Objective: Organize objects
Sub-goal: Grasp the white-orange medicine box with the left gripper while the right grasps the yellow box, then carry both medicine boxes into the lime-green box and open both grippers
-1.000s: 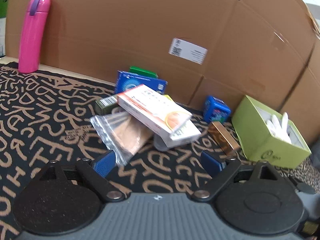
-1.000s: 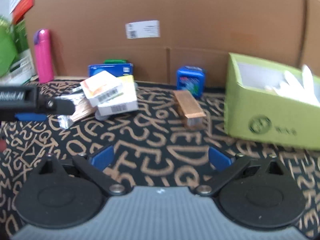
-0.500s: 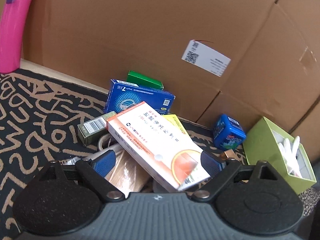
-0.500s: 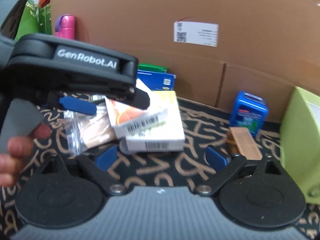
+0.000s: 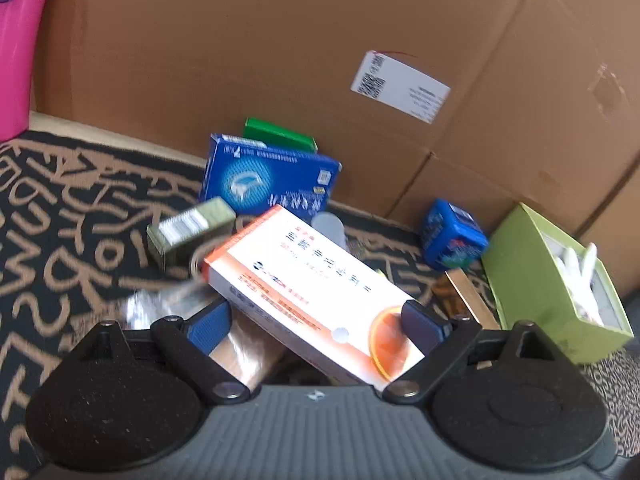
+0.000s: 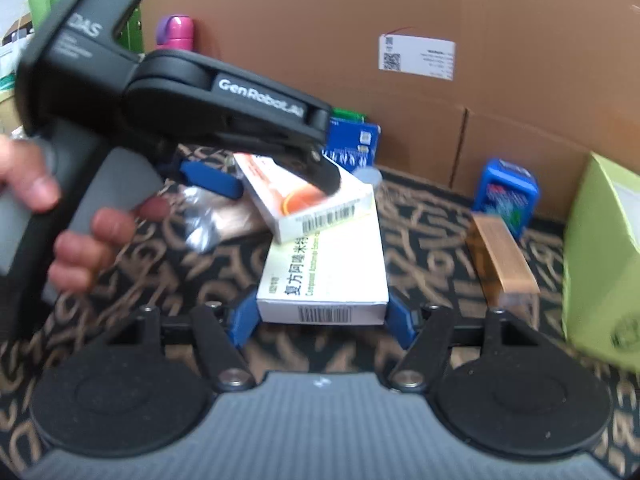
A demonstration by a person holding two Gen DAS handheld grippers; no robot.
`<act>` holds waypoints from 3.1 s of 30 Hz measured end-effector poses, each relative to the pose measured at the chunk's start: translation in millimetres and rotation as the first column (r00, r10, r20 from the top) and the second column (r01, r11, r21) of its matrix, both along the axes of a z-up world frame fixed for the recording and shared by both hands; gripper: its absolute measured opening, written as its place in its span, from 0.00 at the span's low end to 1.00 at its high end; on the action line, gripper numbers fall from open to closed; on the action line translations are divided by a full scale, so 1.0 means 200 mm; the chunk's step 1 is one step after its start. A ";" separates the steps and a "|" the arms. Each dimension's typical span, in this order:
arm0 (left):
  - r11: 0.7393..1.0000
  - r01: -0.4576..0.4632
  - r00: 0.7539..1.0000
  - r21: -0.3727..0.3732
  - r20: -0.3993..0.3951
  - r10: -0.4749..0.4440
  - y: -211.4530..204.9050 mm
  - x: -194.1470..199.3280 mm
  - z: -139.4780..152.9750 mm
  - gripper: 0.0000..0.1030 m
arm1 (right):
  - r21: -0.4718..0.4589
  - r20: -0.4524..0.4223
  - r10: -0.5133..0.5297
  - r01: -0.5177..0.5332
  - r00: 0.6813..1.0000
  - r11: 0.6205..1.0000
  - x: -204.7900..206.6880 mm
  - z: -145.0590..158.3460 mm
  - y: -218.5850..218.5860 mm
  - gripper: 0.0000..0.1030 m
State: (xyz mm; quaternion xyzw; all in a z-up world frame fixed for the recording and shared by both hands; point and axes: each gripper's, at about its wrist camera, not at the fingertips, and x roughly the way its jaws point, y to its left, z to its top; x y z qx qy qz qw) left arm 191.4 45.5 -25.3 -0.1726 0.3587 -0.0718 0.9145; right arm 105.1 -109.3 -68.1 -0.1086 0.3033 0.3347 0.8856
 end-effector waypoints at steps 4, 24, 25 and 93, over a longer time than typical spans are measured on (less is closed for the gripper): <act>0.999 0.035 0.999 -0.035 -0.010 -0.035 -0.02 -0.15 -0.02 0.92 | -0.003 -0.021 -0.040 0.039 0.999 0.999 -0.16 -0.01 -0.20 0.64; 0.982 0.099 0.994 0.159 -0.053 -0.091 -0.22 -0.36 -0.07 0.92 | 0.032 -0.063 -0.096 0.098 0.993 0.995 -0.27 0.01 -0.45 0.73; 0.981 0.108 0.993 0.160 -0.064 -0.099 -0.22 -0.38 -0.08 0.92 | 0.025 -0.064 -0.095 0.097 0.993 0.995 -0.26 -0.01 -0.45 0.67; 0.911 0.366 0.887 0.191 0.224 -0.404 -1.20 0.20 0.40 0.70 | 0.058 0.206 -0.583 0.585 0.786 0.809 0.43 0.45 -1.41 0.63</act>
